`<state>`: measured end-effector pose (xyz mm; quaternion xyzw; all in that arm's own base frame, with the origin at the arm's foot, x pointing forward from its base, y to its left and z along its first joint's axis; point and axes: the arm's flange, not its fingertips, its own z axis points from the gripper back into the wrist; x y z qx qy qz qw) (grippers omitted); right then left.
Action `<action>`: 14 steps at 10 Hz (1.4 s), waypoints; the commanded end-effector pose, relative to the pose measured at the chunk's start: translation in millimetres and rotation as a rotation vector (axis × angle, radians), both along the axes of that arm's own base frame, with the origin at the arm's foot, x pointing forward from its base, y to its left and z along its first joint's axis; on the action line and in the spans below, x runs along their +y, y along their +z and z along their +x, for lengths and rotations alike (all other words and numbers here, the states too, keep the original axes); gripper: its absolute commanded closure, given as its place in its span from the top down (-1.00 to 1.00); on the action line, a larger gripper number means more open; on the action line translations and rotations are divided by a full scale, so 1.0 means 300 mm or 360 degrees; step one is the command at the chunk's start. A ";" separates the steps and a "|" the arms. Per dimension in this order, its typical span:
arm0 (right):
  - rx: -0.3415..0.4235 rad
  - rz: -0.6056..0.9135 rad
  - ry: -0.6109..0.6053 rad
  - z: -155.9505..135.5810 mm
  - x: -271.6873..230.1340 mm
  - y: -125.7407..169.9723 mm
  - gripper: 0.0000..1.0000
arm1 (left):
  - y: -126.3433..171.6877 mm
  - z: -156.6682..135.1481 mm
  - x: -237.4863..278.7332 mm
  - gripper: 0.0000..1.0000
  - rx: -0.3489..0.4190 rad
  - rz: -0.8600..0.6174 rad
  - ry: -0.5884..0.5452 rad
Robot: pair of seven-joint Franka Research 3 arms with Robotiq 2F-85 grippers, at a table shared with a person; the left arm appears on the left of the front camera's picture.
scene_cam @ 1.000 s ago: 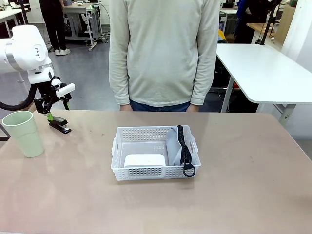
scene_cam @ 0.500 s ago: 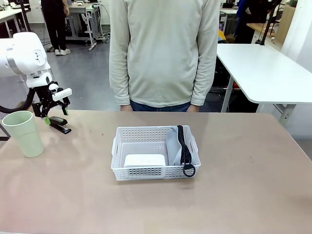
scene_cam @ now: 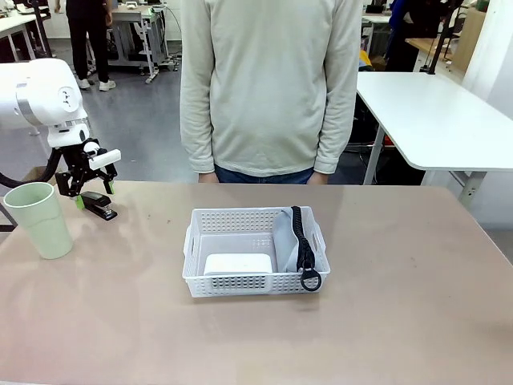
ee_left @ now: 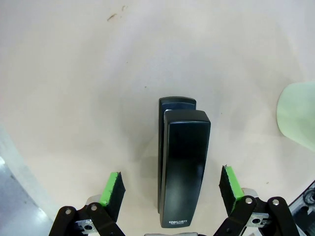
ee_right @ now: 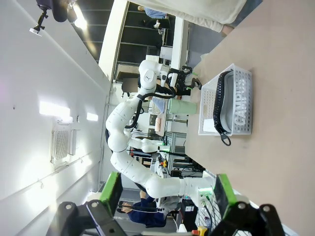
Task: Efficiently arrange items inside the basket to fit them all.
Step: Pick up the Stapler and place it inside the Organizing basket.
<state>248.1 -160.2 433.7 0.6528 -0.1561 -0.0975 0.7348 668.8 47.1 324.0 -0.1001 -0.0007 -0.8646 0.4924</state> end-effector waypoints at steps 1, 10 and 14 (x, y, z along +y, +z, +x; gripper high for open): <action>0.0003 0.0038 -0.0017 0.000 0.006 0.018 1.00 | 0.009 0.021 -0.006 1.00 0.0028 0.0038 0.0028; 0.0003 0.0038 -0.0017 0.000 0.006 0.018 1.00 | -0.002 0.027 -0.009 -1.00 0.0018 0.0074 0.0045; 0.0003 0.0038 -0.0017 0.000 0.006 0.018 1.00 | 0.033 0.033 0.002 -1.00 -0.0041 0.0020 0.0165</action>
